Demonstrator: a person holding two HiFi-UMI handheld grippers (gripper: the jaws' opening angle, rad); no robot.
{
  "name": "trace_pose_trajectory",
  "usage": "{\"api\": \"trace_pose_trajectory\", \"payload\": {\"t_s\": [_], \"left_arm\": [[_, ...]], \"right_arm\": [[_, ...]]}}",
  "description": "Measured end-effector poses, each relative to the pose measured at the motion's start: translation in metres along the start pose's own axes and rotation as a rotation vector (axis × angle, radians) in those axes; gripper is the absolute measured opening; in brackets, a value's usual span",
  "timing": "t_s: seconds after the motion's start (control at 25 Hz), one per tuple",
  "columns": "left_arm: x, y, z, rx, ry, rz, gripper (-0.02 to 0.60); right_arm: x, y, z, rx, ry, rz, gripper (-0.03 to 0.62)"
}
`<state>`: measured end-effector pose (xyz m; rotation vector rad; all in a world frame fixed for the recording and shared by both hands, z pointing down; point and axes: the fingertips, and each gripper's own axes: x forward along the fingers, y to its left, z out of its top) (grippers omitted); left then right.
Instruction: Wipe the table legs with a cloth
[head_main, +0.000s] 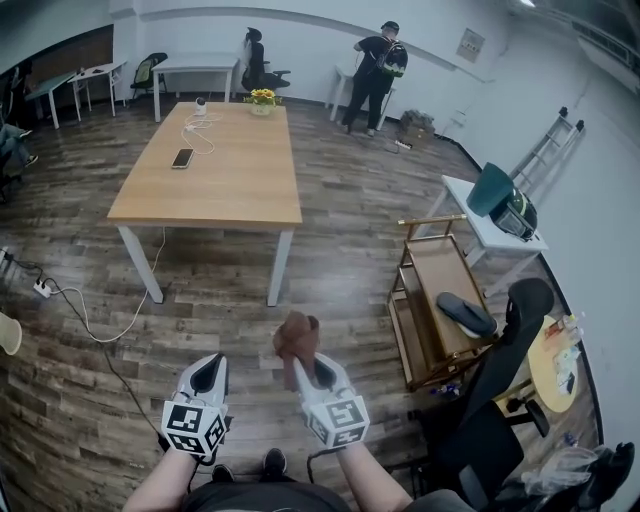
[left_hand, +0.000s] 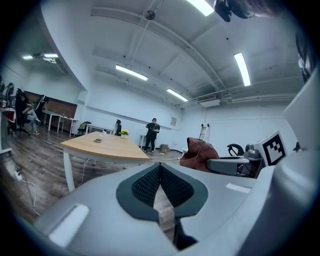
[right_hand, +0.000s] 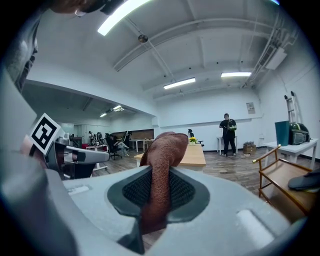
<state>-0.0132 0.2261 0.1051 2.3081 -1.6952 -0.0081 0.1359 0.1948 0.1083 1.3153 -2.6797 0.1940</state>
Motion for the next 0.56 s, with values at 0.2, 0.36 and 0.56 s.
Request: {"api": "trace_pose_trajectory", "payload": {"t_s": [0.2,0.36,0.56], "left_arm": [[-0.024,0.025,-0.002,-0.022,0.003,0.008,0.019],[-0.035,0.043,-0.003,-0.036,0.003,0.018,0.019],[-0.044,0.055,0.003,0.001,-0.006,0.009,0.018]], "right_arm": [[0.003,0.041,-0.005,-0.032,0.019,0.032,0.064],[0.005,0.055,-0.011,-0.023,0.036,0.012,0.063],[0.015,0.070,-0.010,-0.028,0.041,0.000,0.063]]}}
